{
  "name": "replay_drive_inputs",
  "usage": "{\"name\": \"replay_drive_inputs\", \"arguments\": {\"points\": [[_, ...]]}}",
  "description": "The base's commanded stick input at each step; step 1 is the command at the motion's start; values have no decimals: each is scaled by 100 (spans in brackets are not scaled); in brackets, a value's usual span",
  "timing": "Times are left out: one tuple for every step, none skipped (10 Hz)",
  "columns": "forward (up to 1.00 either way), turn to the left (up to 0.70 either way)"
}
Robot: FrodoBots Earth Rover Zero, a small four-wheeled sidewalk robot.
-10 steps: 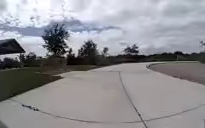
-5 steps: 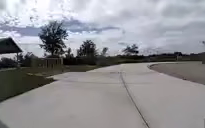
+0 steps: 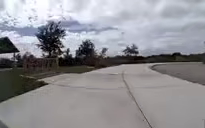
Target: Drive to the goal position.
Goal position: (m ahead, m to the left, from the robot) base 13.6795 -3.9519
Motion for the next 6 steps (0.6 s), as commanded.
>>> {"name": "replay_drive_inputs", "arguments": {"points": [[85,-25],[85,0],[85,0],[85,0],[85,0],[85,0]]}}
